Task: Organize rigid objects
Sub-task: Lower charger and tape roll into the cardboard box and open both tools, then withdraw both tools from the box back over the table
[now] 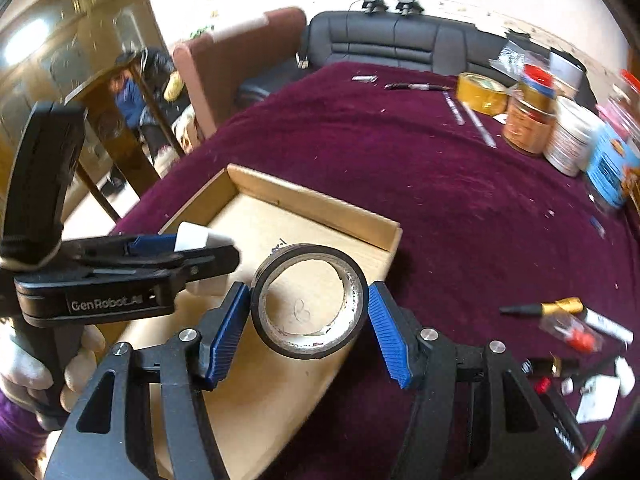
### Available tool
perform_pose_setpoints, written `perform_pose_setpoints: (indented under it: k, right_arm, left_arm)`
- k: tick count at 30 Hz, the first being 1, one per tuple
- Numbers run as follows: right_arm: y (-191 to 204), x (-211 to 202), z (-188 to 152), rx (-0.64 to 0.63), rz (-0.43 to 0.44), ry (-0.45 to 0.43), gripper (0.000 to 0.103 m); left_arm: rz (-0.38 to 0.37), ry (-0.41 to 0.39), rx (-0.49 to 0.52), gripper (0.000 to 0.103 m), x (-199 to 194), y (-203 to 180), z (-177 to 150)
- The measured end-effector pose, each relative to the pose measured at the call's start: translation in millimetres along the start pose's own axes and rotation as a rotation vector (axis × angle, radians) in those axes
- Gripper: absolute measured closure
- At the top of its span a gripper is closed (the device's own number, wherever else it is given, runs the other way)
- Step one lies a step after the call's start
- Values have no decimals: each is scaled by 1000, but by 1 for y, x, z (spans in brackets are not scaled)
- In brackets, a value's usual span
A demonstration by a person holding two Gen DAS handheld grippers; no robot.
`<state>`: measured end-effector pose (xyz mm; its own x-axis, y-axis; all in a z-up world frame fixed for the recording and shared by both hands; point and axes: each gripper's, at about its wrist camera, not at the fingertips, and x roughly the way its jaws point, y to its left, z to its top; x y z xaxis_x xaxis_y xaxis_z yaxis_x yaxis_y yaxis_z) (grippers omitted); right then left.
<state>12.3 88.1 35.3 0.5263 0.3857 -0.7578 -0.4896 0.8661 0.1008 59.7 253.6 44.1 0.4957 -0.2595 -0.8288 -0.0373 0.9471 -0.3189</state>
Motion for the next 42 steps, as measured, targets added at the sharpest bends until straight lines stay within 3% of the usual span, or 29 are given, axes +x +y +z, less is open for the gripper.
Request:
perform_pose_setpoints:
  k: [13, 25, 29, 33, 38, 42]
  right_arm:
    - [5, 41, 15, -49, -160, 60, 43]
    - [3, 38, 17, -23, -170, 38, 42]
    - [1, 30, 17, -10, -158, 18, 41]
    - [2, 21, 16, -11, -140, 4, 34]
    - [1, -4, 8, 5, -137, -44, 34]
    - [-6, -32, -6, 53, -122, -97, 34]
  left_arm:
    - [-4, 41, -44, 44, 35, 6, 18]
    - [-20, 31, -79, 38, 28, 10, 20]
    - [8, 1, -65, 38, 17, 5, 16]
    - [89, -52, -34, 37, 0, -3, 11]
    - [216, -175, 28, 37, -33, -21, -7]
    - [231, -252, 52, 30, -58, -36, -24]
